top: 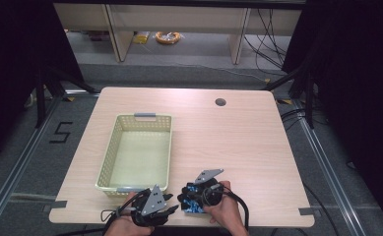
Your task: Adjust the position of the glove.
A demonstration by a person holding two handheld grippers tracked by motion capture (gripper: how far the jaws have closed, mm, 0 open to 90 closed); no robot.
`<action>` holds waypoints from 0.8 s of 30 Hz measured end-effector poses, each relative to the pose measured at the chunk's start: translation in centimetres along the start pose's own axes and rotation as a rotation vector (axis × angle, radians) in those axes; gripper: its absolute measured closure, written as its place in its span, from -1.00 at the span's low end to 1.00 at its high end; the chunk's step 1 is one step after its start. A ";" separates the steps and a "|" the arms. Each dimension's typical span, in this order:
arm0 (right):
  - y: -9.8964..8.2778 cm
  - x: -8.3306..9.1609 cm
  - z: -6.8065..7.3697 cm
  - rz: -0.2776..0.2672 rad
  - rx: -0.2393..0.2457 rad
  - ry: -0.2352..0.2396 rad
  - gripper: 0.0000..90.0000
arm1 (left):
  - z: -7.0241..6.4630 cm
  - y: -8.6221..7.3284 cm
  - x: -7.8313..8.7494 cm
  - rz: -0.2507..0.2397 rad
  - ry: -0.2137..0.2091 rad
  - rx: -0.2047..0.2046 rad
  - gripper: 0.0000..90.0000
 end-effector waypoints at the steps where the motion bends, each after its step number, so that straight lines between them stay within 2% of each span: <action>1: 0.0 0.0 0.2 -0.023 0.011 0.006 1.00 | 0.0 0.0 -0.3 -0.007 -0.002 -0.006 0.32; 3: -0.5 0.4 0.5 -0.001 0.022 0.017 1.00 | -0.2 -0.3 -0.6 0.025 -0.016 -0.007 0.32; 5: -0.6 0.5 0.6 -0.015 0.047 0.027 1.00 | -0.3 -0.3 -1.0 0.023 -0.017 -0.028 0.31; 7: -0.7 0.6 0.7 -0.006 0.052 0.032 1.00 | -0.5 -0.5 -1.4 0.029 -0.024 -0.022 0.30; 9: -0.7 0.7 0.6 -0.022 0.081 0.032 1.00 | -0.5 -0.6 -1.8 0.041 -0.020 -0.019 0.29; 11: -0.7 0.9 0.6 -0.026 0.082 0.045 1.00 | -0.7 -0.6 -2.2 0.038 -0.033 -0.015 0.27; 13: -0.6 1.2 0.7 -0.037 0.050 0.035 1.00 | -0.8 -0.8 -2.5 0.054 -0.039 -0.021 0.24; 15: -0.3 1.7 0.5 -0.062 0.058 0.029 1.00 | -0.8 -0.7 -2.8 0.052 -0.046 -0.020 0.22; 18: 0.3 3.2 0.0 -0.113 0.030 0.013 1.00 | -0.9 -0.7 -3.1 0.057 -0.050 -0.019 0.18; 19: 0.4 4.0 -0.3 -0.134 -0.001 -0.001 1.00 | -0.9 -0.6 -3.2 0.058 -0.048 -0.021 0.17; 20: 0.3 4.5 -0.7 -0.134 -0.012 -0.021 1.00 | -0.7 -0.5 -3.3 0.063 -0.044 -0.040 0.16; 21: 0.2 5.0 -1.1 -0.153 -0.019 -0.036 1.00 | -0.9 -0.5 -3.4 0.065 -0.053 -0.023 0.15; 22: -0.2 5.7 -1.6 -0.154 -0.043 -0.055 0.99 | -0.9 -0.4 -3.6 0.067 -0.056 -0.031 0.13; 23: -0.7 6.3 -2.0 -0.156 -0.073 -0.075 0.99 | -1.1 -0.5 -3.6 0.079 -0.068 -0.020 0.10; 24: -1.4 6.7 -2.3 -0.141 -0.119 -0.086 0.96 | -1.0 -0.4 -3.8 0.079 -0.054 -0.021 0.07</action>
Point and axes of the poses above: each handheld gripper's, and its own axes: x roughly backward along the jaws, y roughly out of its top, z roughly to its left, the point moved 10 cm from there along -x, roughly forward along the jaws, and after that the axes turned 5 degrees about -y, right-handed, at the moved point
